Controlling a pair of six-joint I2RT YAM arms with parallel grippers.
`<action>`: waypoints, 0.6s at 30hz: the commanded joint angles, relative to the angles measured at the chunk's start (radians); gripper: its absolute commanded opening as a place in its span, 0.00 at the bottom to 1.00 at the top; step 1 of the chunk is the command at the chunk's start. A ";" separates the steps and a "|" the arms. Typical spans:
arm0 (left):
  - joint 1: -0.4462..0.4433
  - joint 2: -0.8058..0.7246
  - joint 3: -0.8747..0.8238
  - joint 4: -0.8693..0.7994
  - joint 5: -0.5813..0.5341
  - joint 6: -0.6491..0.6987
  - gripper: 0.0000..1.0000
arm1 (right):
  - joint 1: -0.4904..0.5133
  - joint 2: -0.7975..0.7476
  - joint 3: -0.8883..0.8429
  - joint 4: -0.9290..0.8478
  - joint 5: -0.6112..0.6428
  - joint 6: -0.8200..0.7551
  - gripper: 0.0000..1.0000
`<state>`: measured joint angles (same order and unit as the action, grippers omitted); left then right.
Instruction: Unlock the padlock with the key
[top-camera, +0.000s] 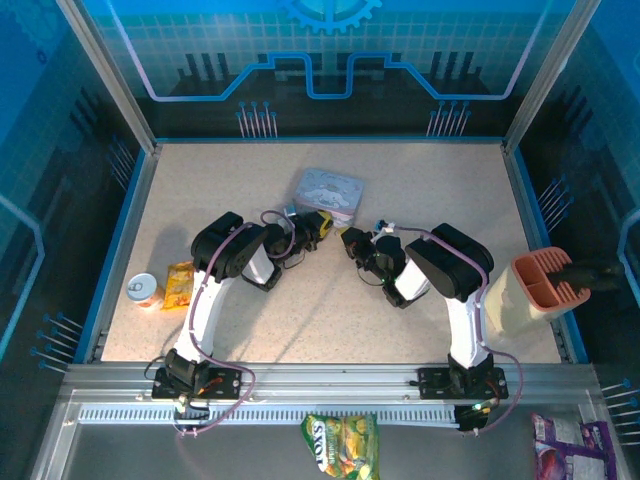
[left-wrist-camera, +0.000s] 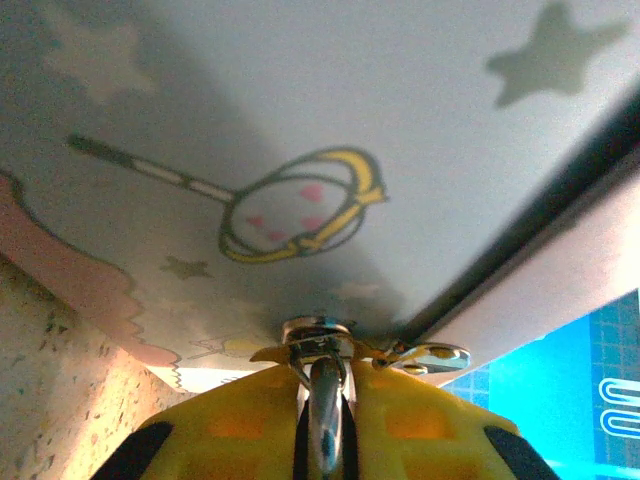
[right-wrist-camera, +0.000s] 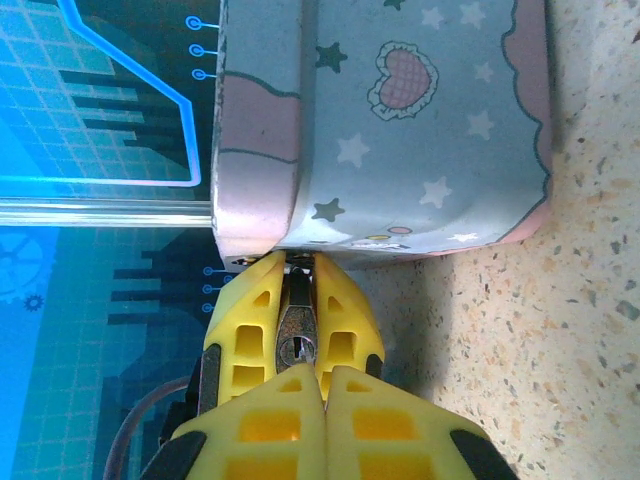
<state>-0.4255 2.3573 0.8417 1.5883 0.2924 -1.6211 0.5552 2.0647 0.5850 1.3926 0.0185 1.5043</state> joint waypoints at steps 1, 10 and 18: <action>-0.009 0.102 -0.058 -0.188 0.026 -0.032 0.00 | 0.002 -0.023 0.016 0.031 0.000 0.004 0.00; -0.008 0.103 -0.058 -0.188 0.027 -0.033 0.00 | 0.012 -0.005 0.029 0.031 -0.002 0.009 0.00; -0.007 0.102 -0.058 -0.188 0.030 -0.036 0.00 | 0.015 0.021 0.039 0.031 -0.003 0.016 0.00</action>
<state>-0.4255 2.3596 0.8417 1.5936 0.2916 -1.6241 0.5579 2.0651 0.5968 1.3926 0.0162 1.5124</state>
